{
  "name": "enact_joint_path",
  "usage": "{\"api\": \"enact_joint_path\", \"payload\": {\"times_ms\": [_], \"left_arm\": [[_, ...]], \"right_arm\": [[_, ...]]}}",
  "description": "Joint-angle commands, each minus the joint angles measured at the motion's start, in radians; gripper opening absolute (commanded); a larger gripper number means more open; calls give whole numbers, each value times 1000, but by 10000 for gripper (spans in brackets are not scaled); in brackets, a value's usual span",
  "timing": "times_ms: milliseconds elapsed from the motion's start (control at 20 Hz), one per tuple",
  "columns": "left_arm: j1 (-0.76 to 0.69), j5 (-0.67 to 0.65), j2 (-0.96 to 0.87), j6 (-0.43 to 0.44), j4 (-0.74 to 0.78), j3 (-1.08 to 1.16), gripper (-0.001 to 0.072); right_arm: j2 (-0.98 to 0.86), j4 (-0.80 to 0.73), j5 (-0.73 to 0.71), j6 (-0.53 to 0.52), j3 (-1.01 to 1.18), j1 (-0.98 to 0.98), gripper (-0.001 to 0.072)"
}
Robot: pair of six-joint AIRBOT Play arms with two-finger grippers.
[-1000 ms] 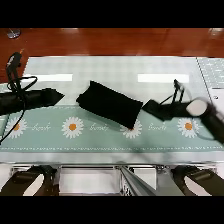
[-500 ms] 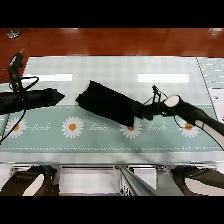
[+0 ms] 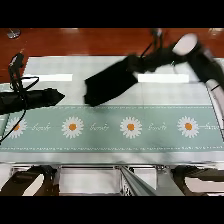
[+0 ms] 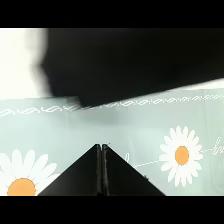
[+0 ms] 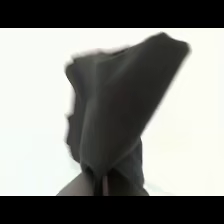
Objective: Fold the shirts.
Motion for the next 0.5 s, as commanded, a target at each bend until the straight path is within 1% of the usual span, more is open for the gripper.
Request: {"api": "enact_joint_path", "payload": {"times_ms": [0,150,350,450], "left_arm": [[0,0,0,0,0,0,34],[0,0,0,0,0,0,34],[0,0,0,0,0,0,34],[0,0,0,0,0,0,34]], "right_arm": [[0,-138,242,76,267,-106,18],[45,-144,409,100,306,-264,17],[130,-297,592,129,299,-459,17],[186,-345,632,144,235,-563,17]]}}
